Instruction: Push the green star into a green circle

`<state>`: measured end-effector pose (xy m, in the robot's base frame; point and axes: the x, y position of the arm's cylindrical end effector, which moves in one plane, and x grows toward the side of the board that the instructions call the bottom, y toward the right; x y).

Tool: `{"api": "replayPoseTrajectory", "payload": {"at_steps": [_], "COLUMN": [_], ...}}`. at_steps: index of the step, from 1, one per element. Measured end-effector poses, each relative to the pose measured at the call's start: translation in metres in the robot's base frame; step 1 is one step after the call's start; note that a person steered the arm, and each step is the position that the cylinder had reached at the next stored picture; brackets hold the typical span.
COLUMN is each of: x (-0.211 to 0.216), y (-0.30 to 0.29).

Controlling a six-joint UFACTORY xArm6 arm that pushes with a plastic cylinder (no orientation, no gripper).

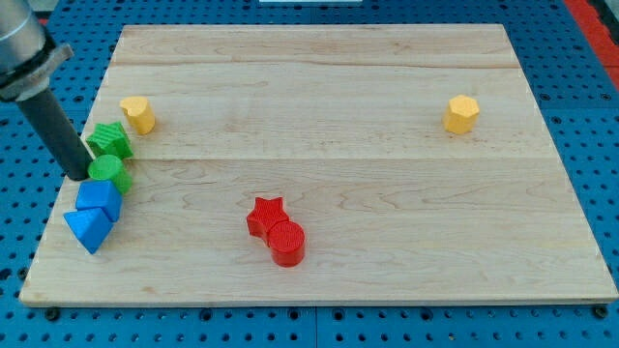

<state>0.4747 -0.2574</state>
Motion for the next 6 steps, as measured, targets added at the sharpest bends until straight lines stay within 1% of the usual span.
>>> {"api": "replayPoseTrajectory", "payload": {"at_steps": [1,2,3,4,5,6], "x": [-0.004,-0.046,-0.078,-0.091,-0.083,-0.053], "y": [-0.024,-0.042,-0.047,-0.023,0.016,0.016]}}
